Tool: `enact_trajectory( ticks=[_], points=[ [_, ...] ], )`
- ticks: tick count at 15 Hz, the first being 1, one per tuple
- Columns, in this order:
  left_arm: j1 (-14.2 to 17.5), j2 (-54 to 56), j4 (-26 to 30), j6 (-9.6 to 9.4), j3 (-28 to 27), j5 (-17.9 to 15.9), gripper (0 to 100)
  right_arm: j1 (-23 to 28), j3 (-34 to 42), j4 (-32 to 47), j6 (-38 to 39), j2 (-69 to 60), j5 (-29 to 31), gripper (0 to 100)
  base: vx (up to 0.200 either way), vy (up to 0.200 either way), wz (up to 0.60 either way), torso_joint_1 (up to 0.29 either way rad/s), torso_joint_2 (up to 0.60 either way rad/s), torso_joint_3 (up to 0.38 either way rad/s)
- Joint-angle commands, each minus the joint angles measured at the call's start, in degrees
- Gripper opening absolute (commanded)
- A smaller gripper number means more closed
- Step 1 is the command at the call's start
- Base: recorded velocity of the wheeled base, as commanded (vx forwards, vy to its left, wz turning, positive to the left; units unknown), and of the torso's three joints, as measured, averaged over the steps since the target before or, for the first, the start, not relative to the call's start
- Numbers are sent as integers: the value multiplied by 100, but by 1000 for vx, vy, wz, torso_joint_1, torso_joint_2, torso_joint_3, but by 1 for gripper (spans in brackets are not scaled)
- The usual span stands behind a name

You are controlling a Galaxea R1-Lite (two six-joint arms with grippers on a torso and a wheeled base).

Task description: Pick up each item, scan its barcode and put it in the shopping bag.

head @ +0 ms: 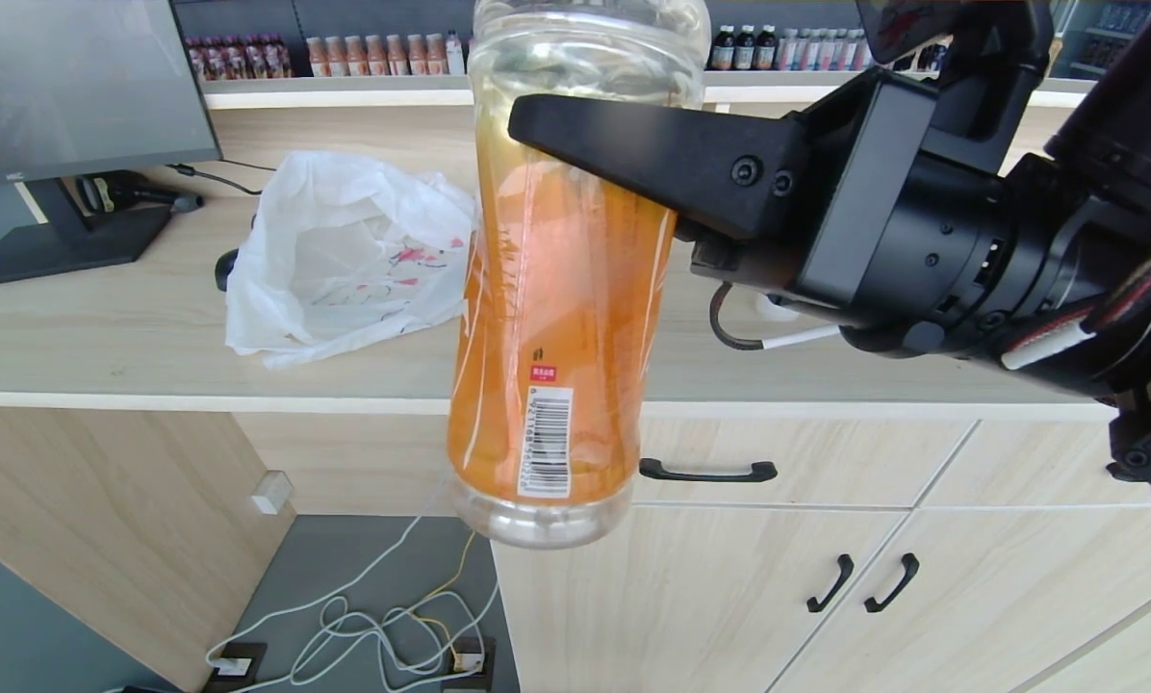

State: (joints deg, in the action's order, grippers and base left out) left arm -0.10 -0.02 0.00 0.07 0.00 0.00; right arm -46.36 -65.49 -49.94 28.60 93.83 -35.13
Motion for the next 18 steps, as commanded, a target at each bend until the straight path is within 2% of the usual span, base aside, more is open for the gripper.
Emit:
enact_trajectory(
  ticks=[1,6,9,11,13,14,18],
  points=[
    [1,2,0,1,0,0,0,4,1,-15,-3,12,-2,0,0,0,0,0,0,0],
    [1,2,0,1,0,0,0,4,45,-15,-30,-5,6,0,0,0,0,0,0,0],
    [1,2,0,1,0,0,0,66,256,-24,-329,-67,94,0,0,0,0,0,0,0],
    [1,2,0,1,0,0,0,162,695,-24,-566,-330,349,0,0,0,0,0,0,0],
    [1,2,0,1,0,0,0,198,1003,-24,-645,-585,912,0,0,0,0,0,0,0],
    [1,2,0,1,0,0,0,242,1161,-24,-786,-700,1228,0,0,0,0,0,0,0],
    [1,2,0,1,0,0,0,329,1917,-15,-1506,-1209,1861,0,0,0,0,0,0,0]
  ],
)
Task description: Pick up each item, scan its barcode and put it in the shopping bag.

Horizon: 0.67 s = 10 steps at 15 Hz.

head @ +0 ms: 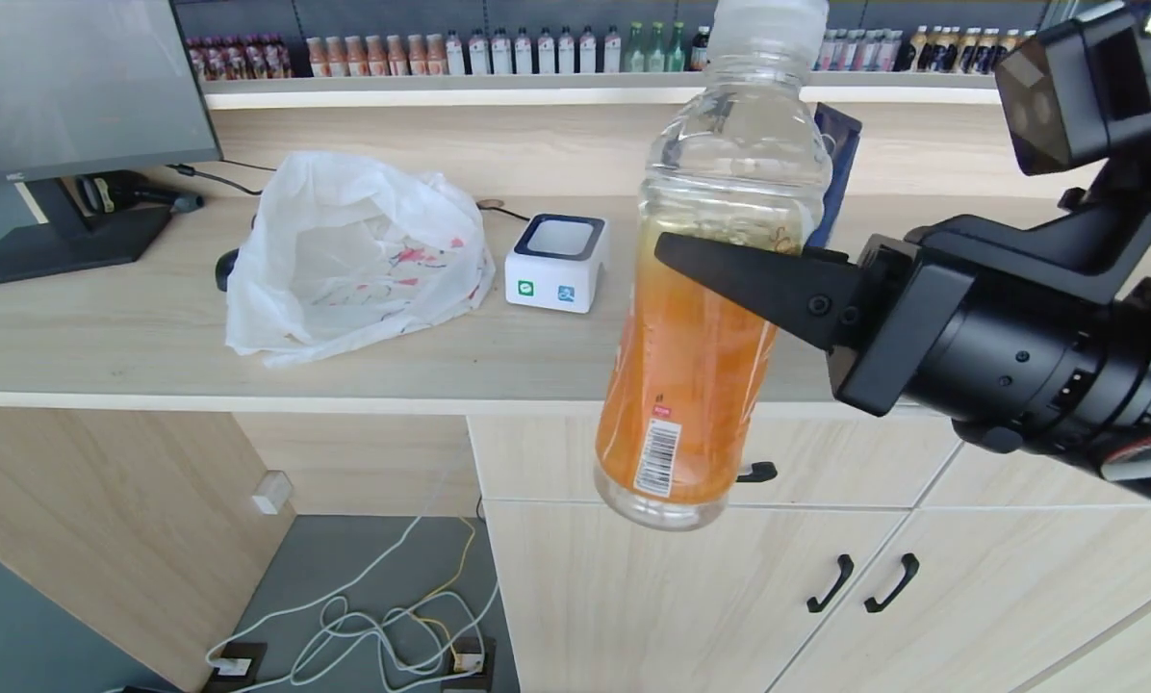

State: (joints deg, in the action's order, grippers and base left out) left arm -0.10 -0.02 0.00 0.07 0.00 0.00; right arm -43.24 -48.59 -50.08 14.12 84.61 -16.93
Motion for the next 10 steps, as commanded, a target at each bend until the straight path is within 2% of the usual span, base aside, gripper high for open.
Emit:
enact_trajectory(
  ticks=[1,2,3,4,5,8,10],
  points=[
    [1,2,0,1,0,0,0,26,605,-2,-278,-525,533,0,0,0,0,0,0,0],
    [1,2,0,1,0,0,0,105,693,-2,-287,-718,850,0,0,0,0,0,0,0],
    [1,2,0,1,0,0,0,105,693,-2,-287,-718,850,0,0,0,0,0,0,0],
    [1,2,9,1,0,0,0,263,737,33,-392,-1000,1377,0,0,0,0,0,0,0],
    [1,2,0,1,0,0,0,395,746,68,-779,-1096,1597,0,0,0,0,0,0,0],
    [1,2,0,-16,0,0,0,808,676,51,-1631,-1061,1755,0,0,0,0,0,0,0],
    [1,2,0,-7,0,0,0,861,711,51,-1913,-1061,2133,0,0,0,0,0,0,0]
  ],
)
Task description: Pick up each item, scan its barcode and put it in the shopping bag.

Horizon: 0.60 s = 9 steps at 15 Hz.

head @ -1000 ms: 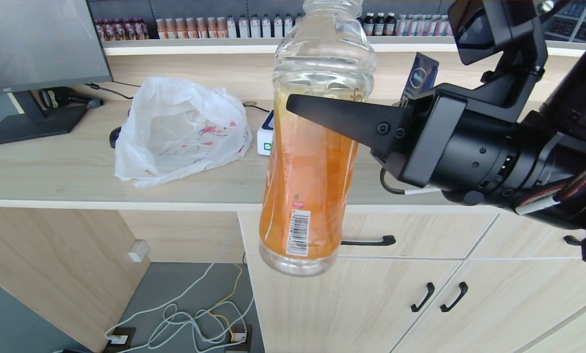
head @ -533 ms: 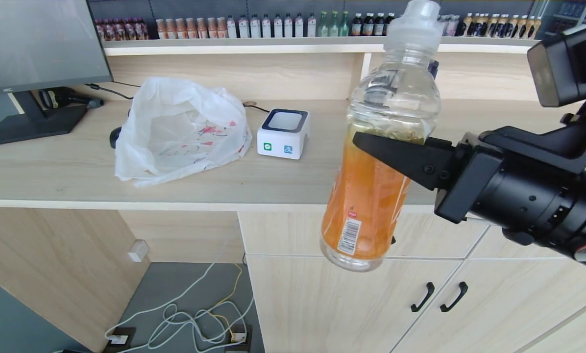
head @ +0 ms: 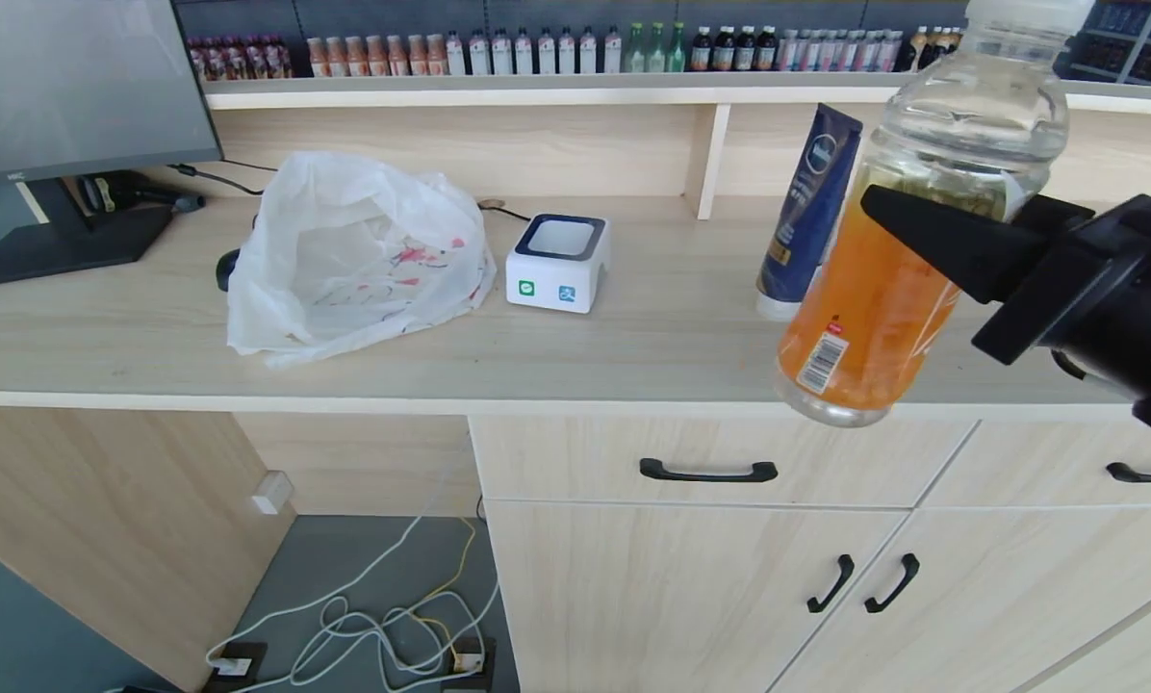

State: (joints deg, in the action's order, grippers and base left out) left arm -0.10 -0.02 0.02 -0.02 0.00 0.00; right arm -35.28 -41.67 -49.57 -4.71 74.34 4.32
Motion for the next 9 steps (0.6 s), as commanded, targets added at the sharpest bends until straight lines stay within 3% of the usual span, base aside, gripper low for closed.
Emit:
enact_trajectory(
  ticks=[1,8,9],
  points=[
    [1,2,-2,2,0,0,0,171,71,-27,-30,-42,465,0,0,0,0,0,0,0],
    [1,2,-2,20,0,0,0,707,212,-580,-224,-33,711,0,0,0,0,0,0,0],
    [1,2,-2,20,0,0,0,715,264,-598,-224,-33,711,0,0,200,0,-2,7,2]
  ],
)
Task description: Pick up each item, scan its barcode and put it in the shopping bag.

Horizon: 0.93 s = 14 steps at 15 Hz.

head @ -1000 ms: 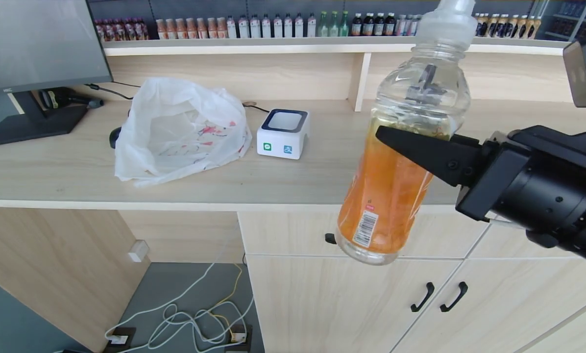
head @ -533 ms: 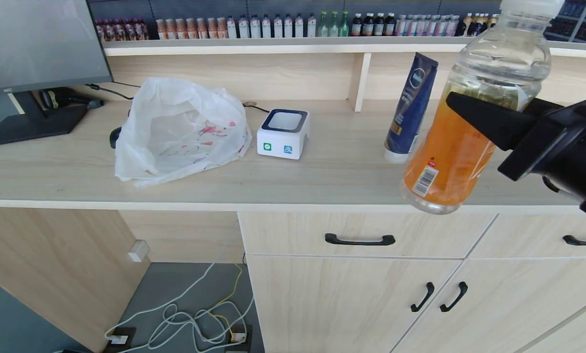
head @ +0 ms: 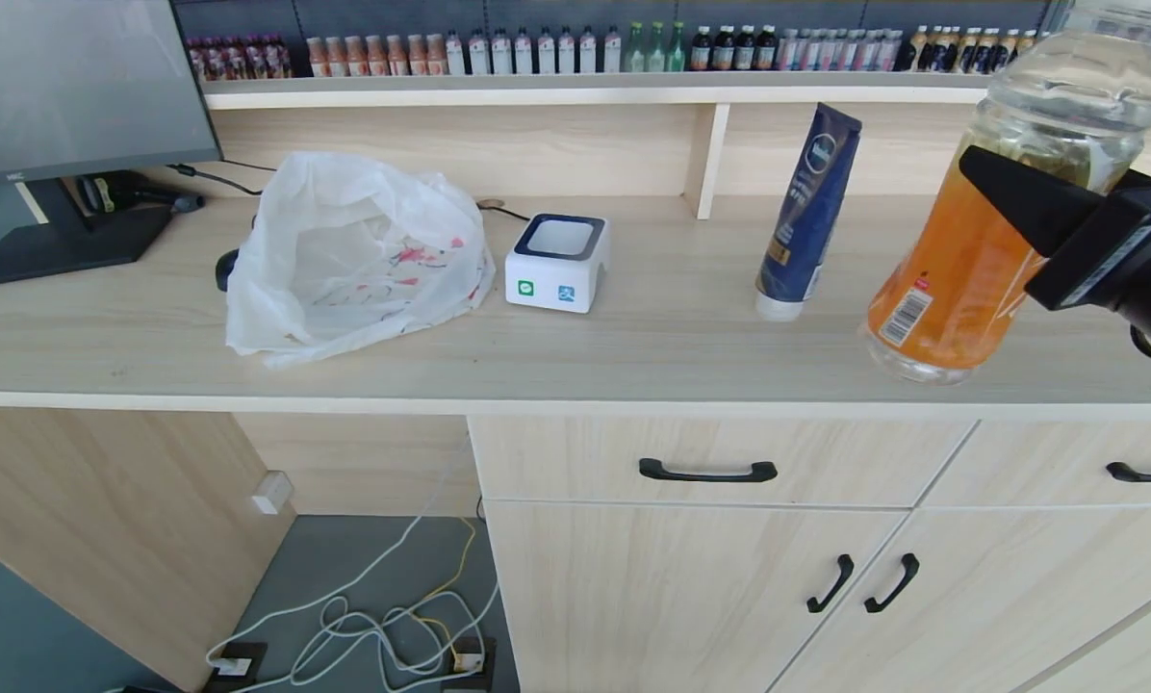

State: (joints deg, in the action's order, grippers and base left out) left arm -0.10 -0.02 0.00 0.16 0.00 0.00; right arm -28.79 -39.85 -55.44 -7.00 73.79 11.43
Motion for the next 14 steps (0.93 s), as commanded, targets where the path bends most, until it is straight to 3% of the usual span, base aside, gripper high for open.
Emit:
enact_trajectory(
  ticks=[1,14],
  points=[
    [1,2,0,-7,0,0,0,58,127,-19,-3,21,-1,0,0,200,0,2,2,2],
    [1,2,0,19,0,0,0,-65,30,-10,-47,39,-62,0,0,200,0,3,2,3]
  ],
)
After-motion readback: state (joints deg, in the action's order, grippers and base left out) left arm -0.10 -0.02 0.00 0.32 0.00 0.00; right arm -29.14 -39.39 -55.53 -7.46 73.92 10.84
